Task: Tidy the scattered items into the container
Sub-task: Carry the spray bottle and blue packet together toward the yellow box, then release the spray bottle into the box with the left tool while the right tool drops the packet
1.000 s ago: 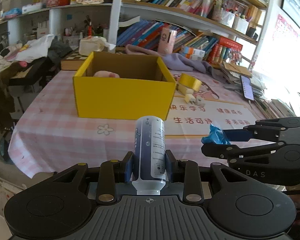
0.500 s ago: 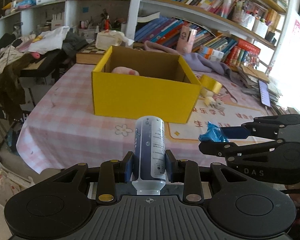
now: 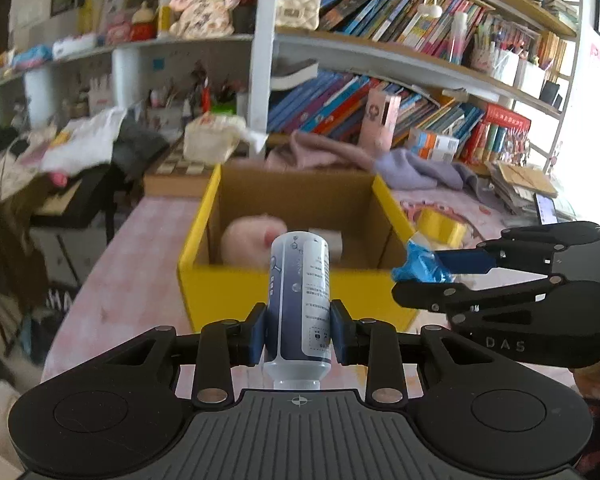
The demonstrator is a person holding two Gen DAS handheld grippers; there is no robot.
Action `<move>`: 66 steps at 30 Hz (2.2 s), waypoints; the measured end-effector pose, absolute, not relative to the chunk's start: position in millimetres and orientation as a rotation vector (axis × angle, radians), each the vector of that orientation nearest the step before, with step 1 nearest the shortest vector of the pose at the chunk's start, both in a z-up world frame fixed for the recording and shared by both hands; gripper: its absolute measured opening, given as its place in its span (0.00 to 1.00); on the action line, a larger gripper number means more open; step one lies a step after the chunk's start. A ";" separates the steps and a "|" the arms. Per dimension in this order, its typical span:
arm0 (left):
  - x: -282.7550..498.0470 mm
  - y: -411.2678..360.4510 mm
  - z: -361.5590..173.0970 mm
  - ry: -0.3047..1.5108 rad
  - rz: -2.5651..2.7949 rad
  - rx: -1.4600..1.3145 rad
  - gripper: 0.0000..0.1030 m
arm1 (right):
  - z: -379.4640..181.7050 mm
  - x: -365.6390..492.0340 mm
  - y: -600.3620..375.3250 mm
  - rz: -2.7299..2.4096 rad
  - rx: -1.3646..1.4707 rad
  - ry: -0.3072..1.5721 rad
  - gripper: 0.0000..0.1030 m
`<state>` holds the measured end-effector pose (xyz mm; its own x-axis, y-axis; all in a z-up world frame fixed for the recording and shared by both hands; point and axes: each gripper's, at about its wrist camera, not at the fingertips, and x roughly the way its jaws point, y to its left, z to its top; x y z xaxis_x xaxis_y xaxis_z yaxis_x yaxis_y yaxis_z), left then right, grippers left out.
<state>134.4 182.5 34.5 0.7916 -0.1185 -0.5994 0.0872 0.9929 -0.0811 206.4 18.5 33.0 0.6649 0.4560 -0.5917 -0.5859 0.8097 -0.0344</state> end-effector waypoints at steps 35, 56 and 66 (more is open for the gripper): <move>323.1 153.0 -32.2 0.940 -0.342 0.282 0.31 | -48.1 386.0 76.2 0.888 -0.743 0.838 0.37; 264.4 162.3 21.9 0.711 -0.281 0.214 0.63 | 0.1 350.1 55.8 0.816 -0.623 0.729 0.56; 202.0 177.5 53.8 0.595 -0.176 0.154 0.77 | 42.9 288.9 25.9 0.672 -0.568 0.550 0.59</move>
<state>202.1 177.5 53.8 0.8137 -0.1201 -0.5688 0.2087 0.9735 0.0930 288.9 25.9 42.9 0.6554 0.4154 -0.6308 -0.7007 0.6461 -0.3026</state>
